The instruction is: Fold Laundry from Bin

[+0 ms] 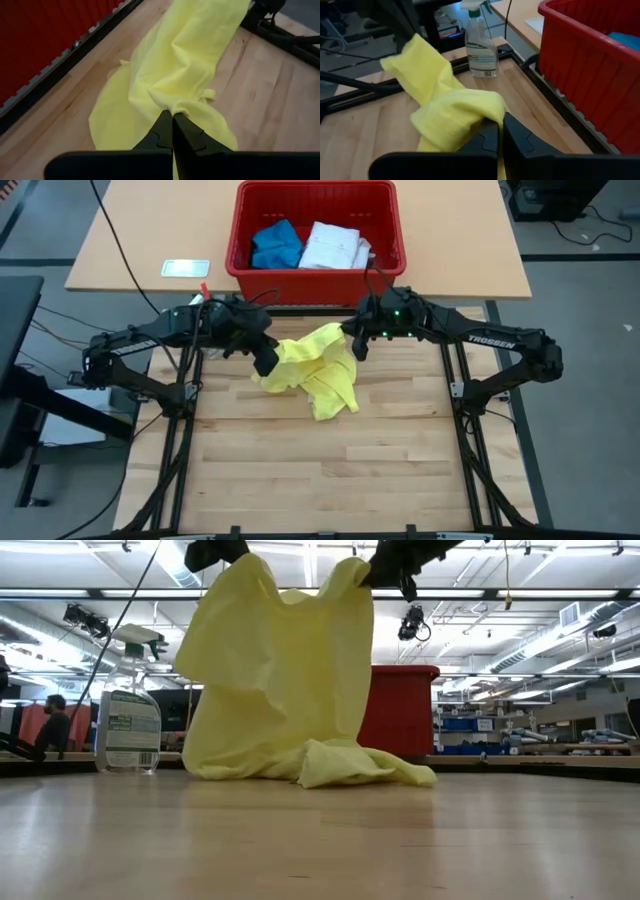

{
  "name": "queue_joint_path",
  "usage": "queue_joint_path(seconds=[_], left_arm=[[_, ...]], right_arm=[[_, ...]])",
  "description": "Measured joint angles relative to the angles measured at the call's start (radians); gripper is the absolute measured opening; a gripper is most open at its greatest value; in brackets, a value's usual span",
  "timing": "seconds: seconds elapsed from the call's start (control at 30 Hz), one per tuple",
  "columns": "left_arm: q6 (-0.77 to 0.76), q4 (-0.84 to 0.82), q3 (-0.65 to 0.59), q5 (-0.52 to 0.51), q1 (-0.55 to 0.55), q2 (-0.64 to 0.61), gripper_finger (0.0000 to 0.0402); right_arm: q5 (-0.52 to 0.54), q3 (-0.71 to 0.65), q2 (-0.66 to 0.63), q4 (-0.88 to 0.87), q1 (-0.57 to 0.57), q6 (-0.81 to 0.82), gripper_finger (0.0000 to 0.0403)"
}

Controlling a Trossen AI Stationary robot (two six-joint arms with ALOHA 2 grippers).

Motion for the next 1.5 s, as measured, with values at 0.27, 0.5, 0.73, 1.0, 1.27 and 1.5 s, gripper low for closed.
queue_joint_path(seconds=[0.27, 0.5, 0.73, 1.0, 1.27, 1.5], left_arm=[[0.09, 0.287, -0.197, 0.15, 0.003, -0.021, 0.0], [0.077, 0.295, -0.302, 0.155, 0.004, -0.05, 0.0], [0.171, 0.136, -0.215, 0.146, 0.084, -0.2, 0.0], [0.341, 0.085, 0.05, 0.177, 0.201, -0.294, 0.0], [0.453, 0.065, 0.328, 0.223, 0.225, -0.268, 0.0], [0.329, -0.126, 0.299, 0.348, 0.194, -0.265, 0.0]], right_arm=[[0.035, -0.001, 0.007, 0.021, -0.002, 0.075, 0.0009], [0.12, -0.001, 0.007, -0.03, 0.002, 0.178, 0.0009], [0.062, 0.013, 0.025, 0.16, -0.029, 0.257, 0.0009], [0.011, 0.148, 0.023, 0.459, -0.093, 0.252, 0.0009], [-0.026, 0.255, 0.022, 0.513, -0.073, 0.24, 0.0009], [0.073, 0.293, 0.022, 0.042, 0.038, 0.263, 0.0009]])
